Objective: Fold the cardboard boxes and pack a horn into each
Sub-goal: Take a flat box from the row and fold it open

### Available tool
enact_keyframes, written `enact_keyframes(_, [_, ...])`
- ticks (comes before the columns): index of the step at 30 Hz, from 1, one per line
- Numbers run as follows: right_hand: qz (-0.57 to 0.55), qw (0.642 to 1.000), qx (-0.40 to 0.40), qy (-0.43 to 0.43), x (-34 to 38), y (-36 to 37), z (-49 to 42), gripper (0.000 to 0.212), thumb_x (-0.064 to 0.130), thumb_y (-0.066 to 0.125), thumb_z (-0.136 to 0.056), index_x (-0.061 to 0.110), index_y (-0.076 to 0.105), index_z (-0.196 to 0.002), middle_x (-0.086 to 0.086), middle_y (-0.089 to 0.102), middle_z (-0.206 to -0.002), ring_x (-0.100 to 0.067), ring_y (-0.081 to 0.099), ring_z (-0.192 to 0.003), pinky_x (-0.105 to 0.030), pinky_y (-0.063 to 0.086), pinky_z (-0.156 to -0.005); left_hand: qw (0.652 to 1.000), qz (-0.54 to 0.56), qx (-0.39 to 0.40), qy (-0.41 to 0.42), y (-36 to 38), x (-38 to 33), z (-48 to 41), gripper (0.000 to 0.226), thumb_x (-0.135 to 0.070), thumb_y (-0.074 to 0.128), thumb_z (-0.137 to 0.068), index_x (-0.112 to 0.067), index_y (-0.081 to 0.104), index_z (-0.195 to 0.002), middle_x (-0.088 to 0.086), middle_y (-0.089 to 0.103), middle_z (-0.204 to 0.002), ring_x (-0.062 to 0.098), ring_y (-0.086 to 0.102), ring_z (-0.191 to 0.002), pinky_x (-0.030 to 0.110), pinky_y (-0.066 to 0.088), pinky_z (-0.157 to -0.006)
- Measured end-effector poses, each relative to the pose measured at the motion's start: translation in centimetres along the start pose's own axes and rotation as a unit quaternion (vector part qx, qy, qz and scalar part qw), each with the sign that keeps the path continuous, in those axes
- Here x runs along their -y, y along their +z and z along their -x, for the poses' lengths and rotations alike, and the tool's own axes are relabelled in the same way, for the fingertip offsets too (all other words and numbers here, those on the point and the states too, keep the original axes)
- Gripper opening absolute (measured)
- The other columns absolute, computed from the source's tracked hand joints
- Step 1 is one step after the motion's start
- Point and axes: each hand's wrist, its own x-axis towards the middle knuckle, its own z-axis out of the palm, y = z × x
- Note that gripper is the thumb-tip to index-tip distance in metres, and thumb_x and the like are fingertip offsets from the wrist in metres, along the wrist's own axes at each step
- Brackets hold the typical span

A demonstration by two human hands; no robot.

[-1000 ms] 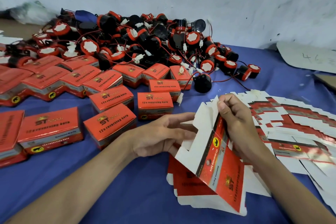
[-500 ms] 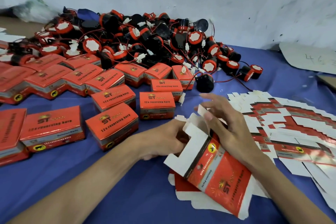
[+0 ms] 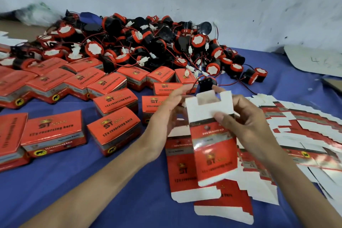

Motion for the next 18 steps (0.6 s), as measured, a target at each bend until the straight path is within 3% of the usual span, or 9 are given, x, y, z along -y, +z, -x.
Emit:
enact_keyframes(1, [-0.004, 1.000, -0.022, -0.005, 0.1, 0.3, 0.0, 0.020, 0.034, 0.067, -0.078, 0.023, 0.064, -0.093, 0.004, 0.067, -0.116, -0.019, 0.066, -0.100, -0.048, 0.054, -0.085, 0.999, -0.027, 0.007, 0.028, 0.3, 0.1, 0.2, 0.054, -0.058, 0.042, -0.085, -0.027, 0.052, -0.128, 0.006, 0.056, -0.126, 0.016, 0.059, -0.107, 0.027, 0.050, -0.085])
enact_keyframes(3, [-0.024, 0.998, -0.046, -0.017, 0.2, 1.1, 0.2, 0.015, 0.033, 0.069, -0.083, 0.022, 0.062, -0.092, -0.001, 0.068, -0.109, -0.021, 0.066, -0.095, -0.038, 0.056, -0.077, 0.997, -0.062, 0.015, 0.041, 1.1, 0.4, 0.6, 0.058, -0.071, 0.057, -0.071, -0.037, 0.050, -0.118, 0.003, 0.049, -0.129, 0.004, 0.059, -0.106, 0.021, 0.052, -0.080])
enact_keyframes(5, [-0.044, 0.997, -0.061, -0.035, 0.2, 2.0, 0.5, 0.018, 0.031, 0.067, -0.084, 0.017, 0.061, -0.093, -0.003, 0.068, -0.095, -0.022, 0.065, -0.084, -0.032, 0.055, -0.068, 0.994, -0.087, 0.006, 0.061, 1.8, 0.7, 1.1, 0.036, -0.057, 0.060, -0.079, -0.043, 0.047, -0.110, 0.003, 0.050, -0.126, 0.002, 0.059, -0.106, 0.020, 0.052, -0.079])
enact_keyframes(8, [-0.105, 0.989, -0.081, -0.071, 0.1, 3.1, 0.9, 0.016, 0.032, 0.064, -0.083, 0.026, 0.062, -0.098, 0.006, 0.068, -0.096, -0.010, 0.065, -0.086, -0.020, 0.052, -0.067, 0.990, -0.070, -0.051, 0.108, 1.9, 1.0, 1.6, 0.027, -0.046, 0.061, -0.084, -0.038, 0.045, -0.104, 0.007, 0.057, -0.116, 0.019, 0.062, -0.105, 0.035, 0.056, -0.082])
enact_keyframes(11, [-0.151, 0.980, -0.097, -0.089, -0.3, 3.7, 1.1, 0.022, 0.028, 0.062, -0.083, 0.029, 0.062, -0.105, 0.005, 0.066, -0.110, -0.013, 0.064, -0.097, -0.024, 0.052, -0.073, 0.971, -0.107, -0.106, 0.187, 1.9, 0.7, 1.6, 0.029, -0.044, 0.061, -0.082, -0.030, 0.043, -0.099, 0.002, 0.054, -0.101, 0.026, 0.059, -0.096, 0.037, 0.056, -0.078])
enact_keyframes(15, [-0.165, 0.972, -0.140, -0.095, -0.6, 4.3, 1.3, 0.028, 0.030, 0.064, -0.081, 0.032, 0.058, -0.108, 0.008, 0.063, -0.106, -0.010, 0.062, -0.095, -0.024, 0.052, -0.073, 0.965, -0.105, -0.096, 0.218, 2.1, 0.5, 1.8, 0.031, -0.027, 0.066, -0.086, -0.033, 0.043, -0.106, -0.013, 0.058, -0.097, 0.010, 0.062, -0.091, 0.025, 0.054, -0.074])
enact_keyframes(18, [-0.163, 0.974, -0.132, -0.082, -0.7, 4.7, 1.5, 0.037, 0.030, 0.063, -0.082, 0.034, 0.057, -0.118, 0.005, 0.063, -0.121, -0.019, 0.059, -0.113, -0.029, 0.052, -0.083, 0.971, -0.109, -0.092, 0.193, 1.9, 0.7, 1.9, 0.027, -0.038, 0.061, -0.083, -0.030, 0.051, -0.108, 0.001, 0.063, -0.104, 0.021, 0.065, -0.095, 0.042, 0.057, -0.078])
